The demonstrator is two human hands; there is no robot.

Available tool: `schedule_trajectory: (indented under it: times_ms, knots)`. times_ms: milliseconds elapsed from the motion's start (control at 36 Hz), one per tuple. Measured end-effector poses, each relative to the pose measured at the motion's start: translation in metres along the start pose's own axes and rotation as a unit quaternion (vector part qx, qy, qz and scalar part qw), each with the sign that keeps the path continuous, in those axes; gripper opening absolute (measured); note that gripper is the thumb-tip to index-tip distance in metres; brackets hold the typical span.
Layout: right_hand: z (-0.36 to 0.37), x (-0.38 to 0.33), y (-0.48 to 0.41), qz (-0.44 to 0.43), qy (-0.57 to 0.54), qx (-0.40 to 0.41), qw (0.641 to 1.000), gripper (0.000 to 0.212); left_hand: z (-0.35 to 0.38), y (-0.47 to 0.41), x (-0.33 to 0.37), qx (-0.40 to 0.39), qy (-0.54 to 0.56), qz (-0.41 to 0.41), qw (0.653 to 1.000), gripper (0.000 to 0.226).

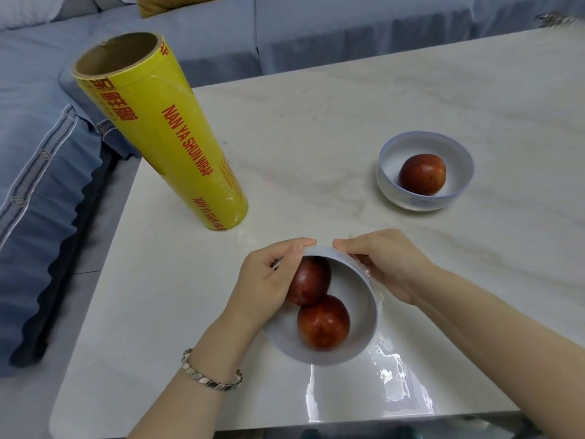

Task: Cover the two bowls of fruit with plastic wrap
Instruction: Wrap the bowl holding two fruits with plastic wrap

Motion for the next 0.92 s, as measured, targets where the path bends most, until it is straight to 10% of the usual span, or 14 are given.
schedule_trajectory:
  times_ms: [250, 528, 639, 917]
  knots:
    - [-0.009, 0.010, -0.004, -0.013, 0.063, 0.018, 0.998, 0.023, 0.002, 0.003, 0.003, -0.018, -0.012, 0.013, 1.000, 0.019]
    - [-0.042, -0.034, 0.022, -0.268, 0.243, 0.164, 0.918, 0.004, 0.001, 0.005, 0.003, -0.006, -0.015, 0.005, 1.000, 0.020]
    - [-0.023, -0.042, 0.056, -0.359, 0.283, 0.068, 0.887, 0.007, 0.001, 0.004, 0.002, -0.005, -0.012, -0.004, 1.000, 0.020]
    - [0.003, 0.000, 0.028, -0.209, 0.337, -0.098, 0.913, 0.042, 0.002, 0.005, 0.004, -0.003, -0.014, -0.011, 1.000, 0.018]
Point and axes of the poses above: each hand's wrist, its own y-axis away from the middle knuckle, its own z-axis out of the palm, x = y × z, the point moved 6 cm from there along -y, towards the middle knuckle, and after that the axes turned 4 degrees about -z, right-handed, at the moved point
